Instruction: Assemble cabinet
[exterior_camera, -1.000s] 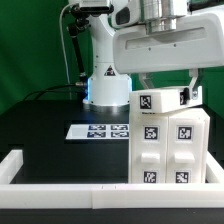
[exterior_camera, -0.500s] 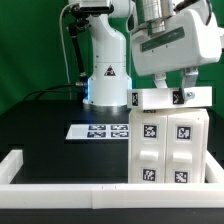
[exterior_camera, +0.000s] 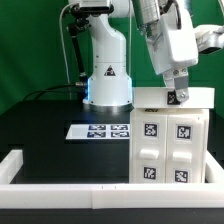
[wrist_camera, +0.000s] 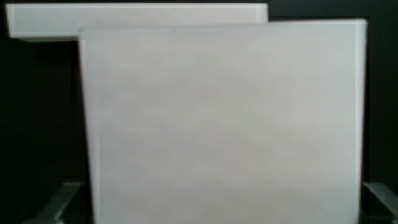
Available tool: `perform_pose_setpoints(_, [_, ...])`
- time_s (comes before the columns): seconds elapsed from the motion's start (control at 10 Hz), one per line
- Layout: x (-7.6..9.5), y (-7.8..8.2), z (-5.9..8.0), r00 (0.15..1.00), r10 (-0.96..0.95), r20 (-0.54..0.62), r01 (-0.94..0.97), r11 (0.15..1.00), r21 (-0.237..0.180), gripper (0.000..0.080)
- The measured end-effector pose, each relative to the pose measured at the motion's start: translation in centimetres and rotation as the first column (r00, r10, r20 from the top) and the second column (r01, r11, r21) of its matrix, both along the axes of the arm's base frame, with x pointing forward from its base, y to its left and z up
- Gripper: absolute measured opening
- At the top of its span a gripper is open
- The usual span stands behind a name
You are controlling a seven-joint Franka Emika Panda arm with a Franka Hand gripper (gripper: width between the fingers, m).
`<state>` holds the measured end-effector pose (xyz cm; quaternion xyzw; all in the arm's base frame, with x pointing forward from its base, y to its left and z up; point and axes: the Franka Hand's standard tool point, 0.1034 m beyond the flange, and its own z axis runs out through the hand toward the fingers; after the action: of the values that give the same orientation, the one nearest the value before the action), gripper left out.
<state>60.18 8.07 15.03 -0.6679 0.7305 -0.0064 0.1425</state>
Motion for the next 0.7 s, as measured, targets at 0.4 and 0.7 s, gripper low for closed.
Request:
perform_pose_setpoints(0.4, [-0.10,0.67,-0.01,0.976,-0.212,-0.050,0.215,0.975,0.065,0.0564])
perform_pose_setpoints(0.7, [-0.03,0.82,0.75,0.983,-0.178,-0.032,0.180,0.981,0.070,0.0746])
